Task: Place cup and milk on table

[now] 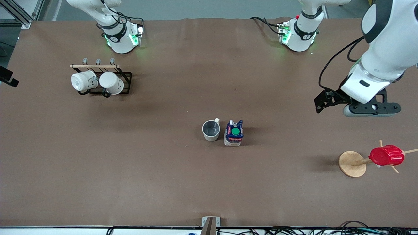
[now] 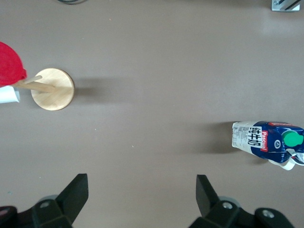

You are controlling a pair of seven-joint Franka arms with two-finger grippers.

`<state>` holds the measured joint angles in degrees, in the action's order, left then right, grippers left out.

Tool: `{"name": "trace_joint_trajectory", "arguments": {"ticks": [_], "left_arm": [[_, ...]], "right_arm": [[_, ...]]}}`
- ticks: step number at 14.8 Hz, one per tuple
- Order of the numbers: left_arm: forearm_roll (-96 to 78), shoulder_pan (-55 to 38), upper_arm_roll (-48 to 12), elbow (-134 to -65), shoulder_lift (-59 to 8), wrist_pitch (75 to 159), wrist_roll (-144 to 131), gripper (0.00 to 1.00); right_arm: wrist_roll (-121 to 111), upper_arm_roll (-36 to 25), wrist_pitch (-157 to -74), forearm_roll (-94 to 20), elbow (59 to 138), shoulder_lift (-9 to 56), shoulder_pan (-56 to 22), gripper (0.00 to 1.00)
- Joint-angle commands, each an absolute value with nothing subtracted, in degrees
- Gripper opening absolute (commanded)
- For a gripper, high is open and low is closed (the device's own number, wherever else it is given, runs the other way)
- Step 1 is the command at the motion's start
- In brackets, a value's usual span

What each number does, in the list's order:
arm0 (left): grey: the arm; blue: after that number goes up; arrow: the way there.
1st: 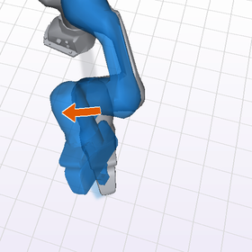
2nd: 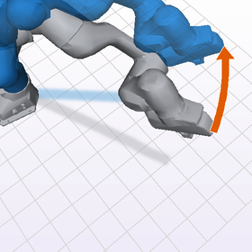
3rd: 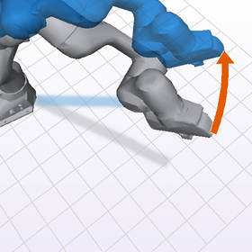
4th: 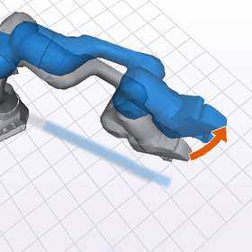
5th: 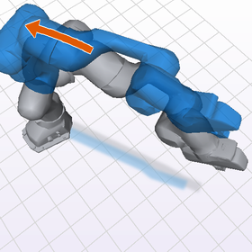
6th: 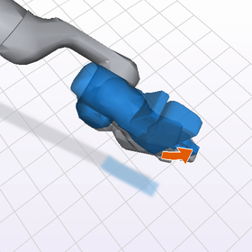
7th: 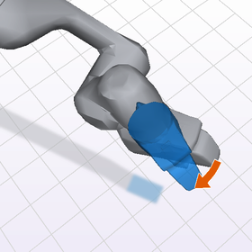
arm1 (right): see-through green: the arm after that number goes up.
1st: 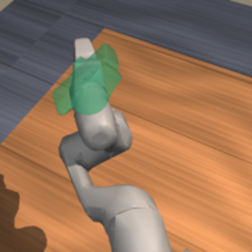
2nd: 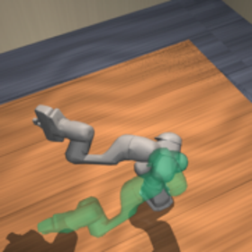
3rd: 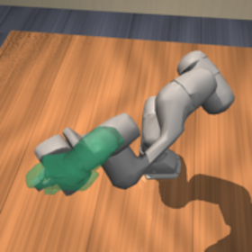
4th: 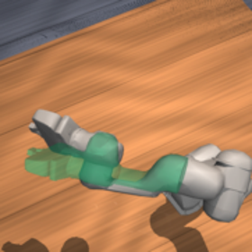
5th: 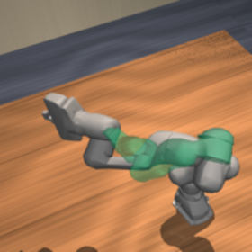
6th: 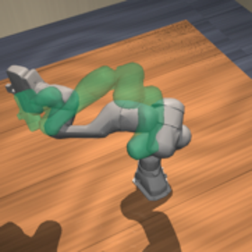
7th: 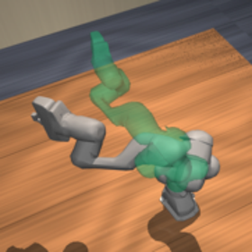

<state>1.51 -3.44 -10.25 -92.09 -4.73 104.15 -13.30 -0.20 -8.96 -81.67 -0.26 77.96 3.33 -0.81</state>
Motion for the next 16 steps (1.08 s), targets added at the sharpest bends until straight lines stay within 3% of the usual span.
{"name": "trace_joint_trajectory", "arguments": {"ticks": [1, 6, 11, 16], "left_arm": [[0.53, -1.16, -10.20, -88.60, -4.48, 100.64, -9.42, 1.00], [0.35, 1.32, -9.32, -88.50, -2.11, 97.39, -0.45, 1.00], [-1.49, -2.45, -4.75, -87.80, -2.02, 93.96, -0.26, 1.00], [-1.58, -3.69, -4.74, -87.10, -2.28, 93.43, -2.45, 1.00]], "right_arm": [[-0.70, -8.79, -82.44, 0.26, 79.54, 2.20, -0.53, 1.00], [-0.79, -8.88, -82.44, 0.26, 79.54, 2.20, -0.44, 1.00], [-1.31, -8.88, -82.44, 0.09, 79.54, 2.20, 0.18, 1.00], [-1.93, -8.88, -82.44, 0.09, 79.54, 2.20, 0.26, 1.00]]}}
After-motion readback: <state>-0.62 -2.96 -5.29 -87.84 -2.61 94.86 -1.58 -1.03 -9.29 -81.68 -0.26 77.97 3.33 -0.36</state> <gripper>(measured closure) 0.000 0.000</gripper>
